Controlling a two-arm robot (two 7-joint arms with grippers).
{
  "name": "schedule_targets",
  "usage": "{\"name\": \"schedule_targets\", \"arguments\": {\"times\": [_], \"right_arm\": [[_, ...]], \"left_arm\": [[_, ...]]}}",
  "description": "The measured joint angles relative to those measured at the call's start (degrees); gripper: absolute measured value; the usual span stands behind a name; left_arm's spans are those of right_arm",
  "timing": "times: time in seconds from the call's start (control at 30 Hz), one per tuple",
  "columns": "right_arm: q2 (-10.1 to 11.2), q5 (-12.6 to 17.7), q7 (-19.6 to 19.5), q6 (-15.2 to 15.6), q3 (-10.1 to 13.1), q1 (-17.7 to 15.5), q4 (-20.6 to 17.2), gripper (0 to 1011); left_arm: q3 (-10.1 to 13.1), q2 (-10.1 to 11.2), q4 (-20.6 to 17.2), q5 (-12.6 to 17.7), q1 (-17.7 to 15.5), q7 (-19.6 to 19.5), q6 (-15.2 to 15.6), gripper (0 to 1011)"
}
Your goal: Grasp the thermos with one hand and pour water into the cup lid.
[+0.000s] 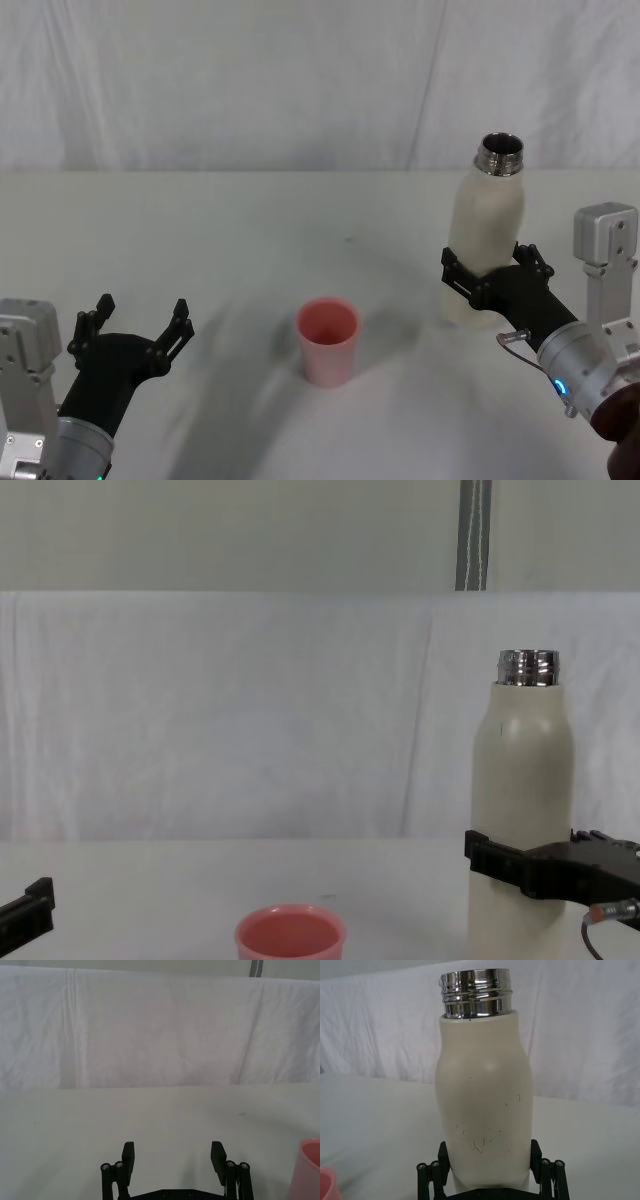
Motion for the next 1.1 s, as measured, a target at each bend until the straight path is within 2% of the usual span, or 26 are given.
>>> {"name": "schedule_targets", "arguments": {"times": [1.1], "right_arm": [[-1.1, 0.1, 0.1, -2.2, -0.9, 2.7, 5.4, 960]], "left_arm": [[0.0, 0.0, 0.0, 0.0, 0.0, 0.0, 0.0, 1001]]}}
